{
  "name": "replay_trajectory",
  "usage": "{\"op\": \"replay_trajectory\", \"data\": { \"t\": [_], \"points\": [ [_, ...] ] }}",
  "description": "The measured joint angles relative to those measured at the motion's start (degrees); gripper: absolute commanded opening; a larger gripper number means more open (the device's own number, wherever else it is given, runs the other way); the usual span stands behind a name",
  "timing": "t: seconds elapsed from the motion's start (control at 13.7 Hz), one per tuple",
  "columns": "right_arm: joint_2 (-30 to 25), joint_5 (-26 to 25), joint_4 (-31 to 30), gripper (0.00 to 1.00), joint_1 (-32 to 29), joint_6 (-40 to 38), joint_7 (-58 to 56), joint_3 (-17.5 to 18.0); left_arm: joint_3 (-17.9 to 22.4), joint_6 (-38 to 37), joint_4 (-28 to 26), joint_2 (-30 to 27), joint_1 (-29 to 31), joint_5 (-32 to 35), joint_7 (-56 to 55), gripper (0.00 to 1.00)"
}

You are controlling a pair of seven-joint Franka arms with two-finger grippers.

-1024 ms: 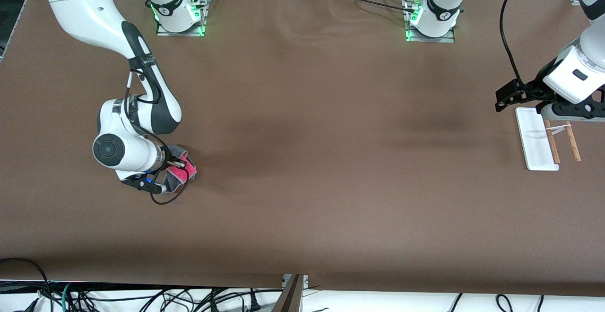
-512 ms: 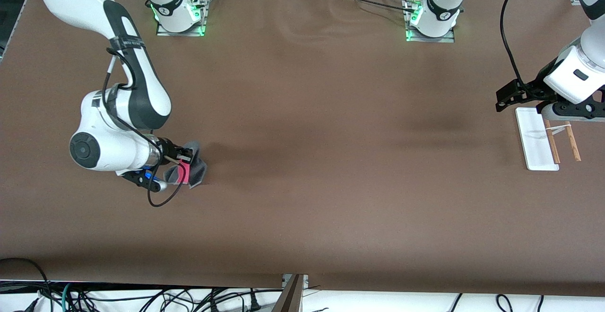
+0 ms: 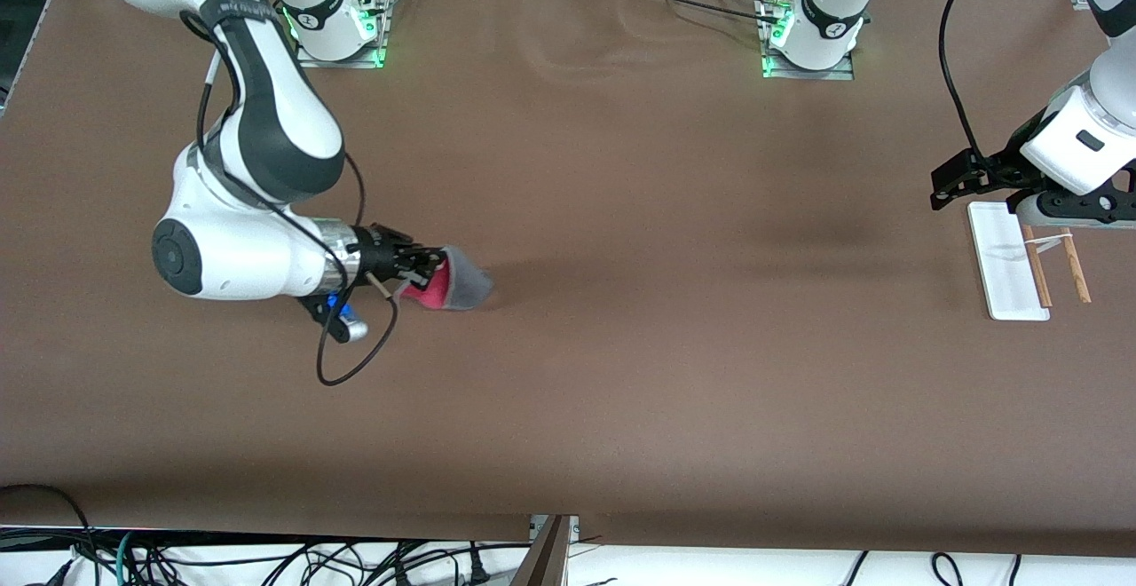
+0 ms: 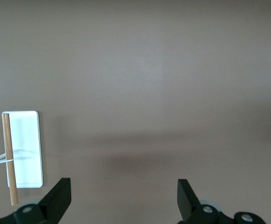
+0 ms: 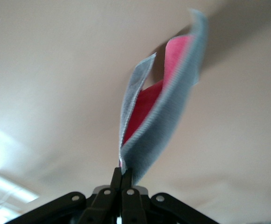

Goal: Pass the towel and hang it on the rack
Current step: 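Lift the towel with the right gripper toward the table's middle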

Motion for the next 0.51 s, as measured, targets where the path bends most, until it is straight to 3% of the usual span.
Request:
{"op": "replay_trajectory", "data": {
  "t": [0.51],
  "points": [
    [0.0, 16.0, 2.7, 0.00, 0.2, 12.2, 24.4, 10.8, -0.2, 0.0, 0.0, 0.2, 0.0, -0.7, 0.0, 1.00]
  ]
}}
